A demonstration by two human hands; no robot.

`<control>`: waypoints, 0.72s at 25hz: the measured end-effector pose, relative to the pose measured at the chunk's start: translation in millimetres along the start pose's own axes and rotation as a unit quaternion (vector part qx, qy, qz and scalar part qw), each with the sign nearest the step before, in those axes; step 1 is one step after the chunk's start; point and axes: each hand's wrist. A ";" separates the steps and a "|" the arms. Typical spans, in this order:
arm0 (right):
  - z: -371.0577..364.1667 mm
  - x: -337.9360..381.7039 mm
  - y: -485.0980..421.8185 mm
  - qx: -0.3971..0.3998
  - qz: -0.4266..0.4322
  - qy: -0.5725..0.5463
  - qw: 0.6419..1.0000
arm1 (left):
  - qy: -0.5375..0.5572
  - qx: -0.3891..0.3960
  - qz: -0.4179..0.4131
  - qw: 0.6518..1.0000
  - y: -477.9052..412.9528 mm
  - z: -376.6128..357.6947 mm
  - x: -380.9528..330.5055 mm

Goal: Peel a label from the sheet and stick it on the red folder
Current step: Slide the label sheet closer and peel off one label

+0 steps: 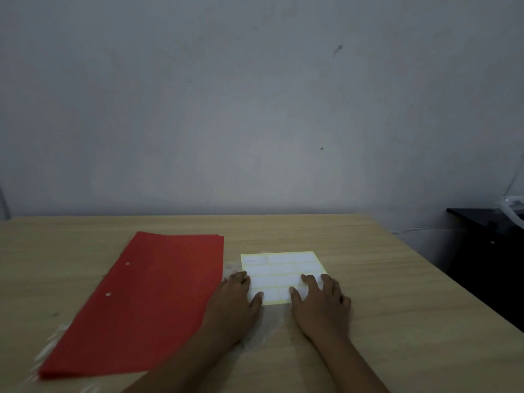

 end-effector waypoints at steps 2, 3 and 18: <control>-0.4 1.2 0.5 0.003 0.000 0.007 1.000 | 0.000 0.003 0.000 1.000 -0.7 -0.2 0.4; -0.6 2.0 1.2 0.002 0.000 0.010 1.000 | 0.001 0.003 0.001 1.000 -1.3 -0.4 0.3; -3.0 0.6 1.2 -0.009 0.001 0.031 0.999 | 0.000 -0.003 0.013 1.000 -0.6 -1.3 -4.0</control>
Point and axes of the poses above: each hand's wrist, its own y-axis away from the middle knuckle, its own z-axis out of the back of the hand, x = y × z, and after that the axes turned 5 degrees about y, right-handed
